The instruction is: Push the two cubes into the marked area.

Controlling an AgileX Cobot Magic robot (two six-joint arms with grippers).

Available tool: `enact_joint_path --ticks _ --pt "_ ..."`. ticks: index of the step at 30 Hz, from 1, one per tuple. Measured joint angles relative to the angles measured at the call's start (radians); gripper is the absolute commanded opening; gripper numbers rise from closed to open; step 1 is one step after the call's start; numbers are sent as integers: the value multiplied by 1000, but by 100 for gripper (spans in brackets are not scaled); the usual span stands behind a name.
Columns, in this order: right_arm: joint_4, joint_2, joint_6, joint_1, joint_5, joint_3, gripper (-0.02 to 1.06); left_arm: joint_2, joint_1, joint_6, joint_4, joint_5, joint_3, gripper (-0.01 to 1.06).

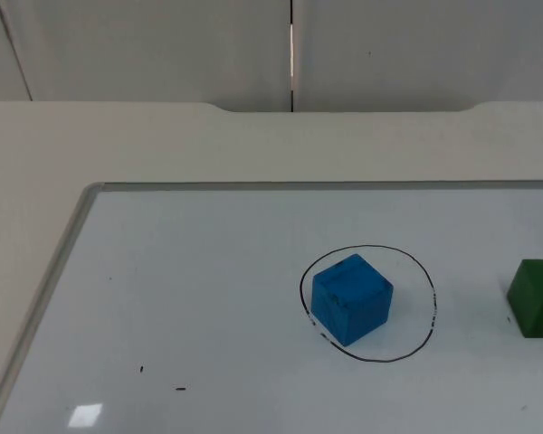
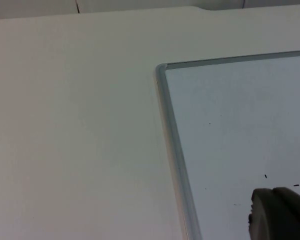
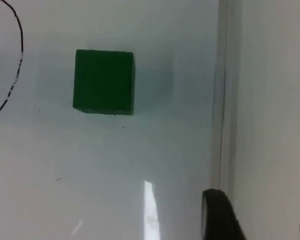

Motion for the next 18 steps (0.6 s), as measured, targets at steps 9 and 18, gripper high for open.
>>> enact_joint_path --ticks 9,18 --pt "28 219 0 0 -226 -2 15 0 0 0 0 0 0 0" --pt "38 393 0 0 -384 -2 15 0 0 0 0 0 0 0"
